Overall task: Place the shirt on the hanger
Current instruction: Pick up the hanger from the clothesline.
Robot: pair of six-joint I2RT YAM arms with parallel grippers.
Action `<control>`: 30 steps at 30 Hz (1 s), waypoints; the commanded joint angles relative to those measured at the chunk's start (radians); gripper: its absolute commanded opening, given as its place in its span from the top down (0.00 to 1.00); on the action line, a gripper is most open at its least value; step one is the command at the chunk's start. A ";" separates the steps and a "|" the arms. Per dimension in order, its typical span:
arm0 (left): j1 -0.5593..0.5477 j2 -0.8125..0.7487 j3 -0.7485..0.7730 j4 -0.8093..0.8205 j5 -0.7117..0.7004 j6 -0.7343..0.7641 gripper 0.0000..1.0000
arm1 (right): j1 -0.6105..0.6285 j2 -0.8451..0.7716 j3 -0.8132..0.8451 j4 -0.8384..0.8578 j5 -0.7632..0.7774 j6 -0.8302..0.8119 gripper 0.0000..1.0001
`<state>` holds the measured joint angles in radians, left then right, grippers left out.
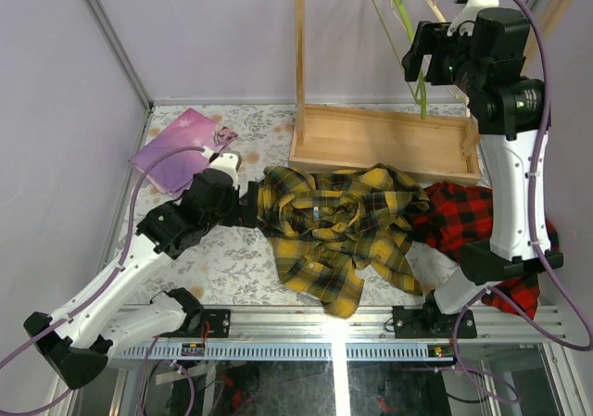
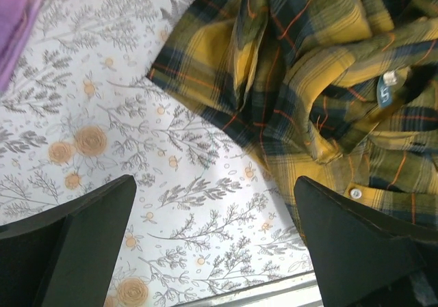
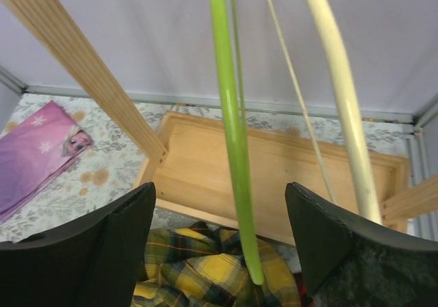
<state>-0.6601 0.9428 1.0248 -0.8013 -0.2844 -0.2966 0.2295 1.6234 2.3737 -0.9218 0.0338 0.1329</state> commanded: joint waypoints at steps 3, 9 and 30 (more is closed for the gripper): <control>0.005 -0.038 -0.073 0.077 0.062 -0.034 0.00 | -0.011 0.029 -0.038 0.139 -0.089 -0.005 0.26; 0.005 -0.069 -0.107 0.124 0.108 -0.030 0.00 | -0.014 0.090 -0.047 0.228 -0.038 -0.036 0.39; 0.007 -0.032 -0.124 0.156 0.171 -0.004 0.00 | -0.015 0.094 -0.080 0.429 -0.091 -0.110 1.00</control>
<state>-0.6601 0.8993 0.9100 -0.6922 -0.1375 -0.3202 0.2195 1.7977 2.2810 -0.6342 -0.0288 0.0586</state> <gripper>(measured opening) 0.997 0.184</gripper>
